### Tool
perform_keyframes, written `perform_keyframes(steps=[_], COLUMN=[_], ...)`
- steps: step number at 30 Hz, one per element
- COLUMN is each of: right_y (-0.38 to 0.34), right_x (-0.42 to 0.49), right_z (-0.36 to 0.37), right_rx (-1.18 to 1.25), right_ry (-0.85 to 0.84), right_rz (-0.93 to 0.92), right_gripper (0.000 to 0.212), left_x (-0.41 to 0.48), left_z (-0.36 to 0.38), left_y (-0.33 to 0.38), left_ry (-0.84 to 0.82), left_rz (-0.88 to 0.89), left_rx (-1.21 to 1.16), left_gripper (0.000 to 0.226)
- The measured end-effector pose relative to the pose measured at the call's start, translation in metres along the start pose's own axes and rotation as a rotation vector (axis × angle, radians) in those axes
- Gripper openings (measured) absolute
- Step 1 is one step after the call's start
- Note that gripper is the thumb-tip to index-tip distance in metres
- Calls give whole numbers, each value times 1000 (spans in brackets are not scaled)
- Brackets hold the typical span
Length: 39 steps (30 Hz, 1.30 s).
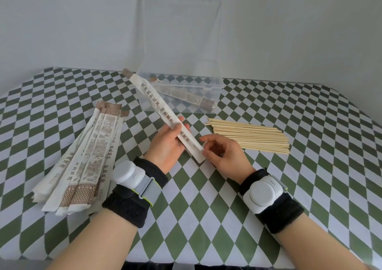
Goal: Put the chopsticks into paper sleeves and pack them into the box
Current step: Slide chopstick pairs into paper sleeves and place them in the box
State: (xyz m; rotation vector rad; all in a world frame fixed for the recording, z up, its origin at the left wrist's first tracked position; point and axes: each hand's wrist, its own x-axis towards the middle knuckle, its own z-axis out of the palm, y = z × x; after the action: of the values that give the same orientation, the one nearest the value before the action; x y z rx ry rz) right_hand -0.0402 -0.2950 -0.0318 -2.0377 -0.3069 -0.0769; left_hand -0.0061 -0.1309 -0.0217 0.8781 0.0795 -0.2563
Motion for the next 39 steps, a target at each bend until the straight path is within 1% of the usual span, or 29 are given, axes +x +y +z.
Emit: perform_keyframes(steps=[5,7,9,12,15,17,20,22,24,26,29,32,39], right_y=[-1,0,2,4,2,0,-5,-4,-4,-5,-5,-4,-2], right_x=[-1,-1,-1,-2,-3,-3,-1,0,1,1,2,3,3], right_z=[1,1,2,2,2,2,2,3,3,2,-1,-3,0], right_rx=[-13,-65,-76,-67,-114,-57,149,215,232,240,238,200,157], right_ry=[-18,-25,12,67,41,10,-65,-115,-147,-130,-42,-12,-19], right_rz=[-38,-94,-133,-130,-186,-130,21,59,61,61,83,83,103], right_gripper=[15,8,4,4,10,14,6,9,12,14,18,20,21], left_x=[0,1,1,0,-1,-3,-5,-5,-4,-4,-2,-1,0], left_z=[0,-3,-4,-3,-4,-4,-4,-3,-3,-2,-2,1,2], left_y=[-2,0,2,4,8,10,9,8,8,8,4,1,2], left_ry=[-21,-30,-38,-33,-34,-70,-132,-162,-195,-201,-114,-59,-77], left_rz=[-19,-7,0,26,54,65,73,77,64,42,-23,-89,-63], left_rx=[-127,-165,-204,-288,-389,-412,-399,-379,-367,-341,-280,-248,-288], left_gripper=[11,17,21,24,19,14,5,5,5,7,16,21,24])
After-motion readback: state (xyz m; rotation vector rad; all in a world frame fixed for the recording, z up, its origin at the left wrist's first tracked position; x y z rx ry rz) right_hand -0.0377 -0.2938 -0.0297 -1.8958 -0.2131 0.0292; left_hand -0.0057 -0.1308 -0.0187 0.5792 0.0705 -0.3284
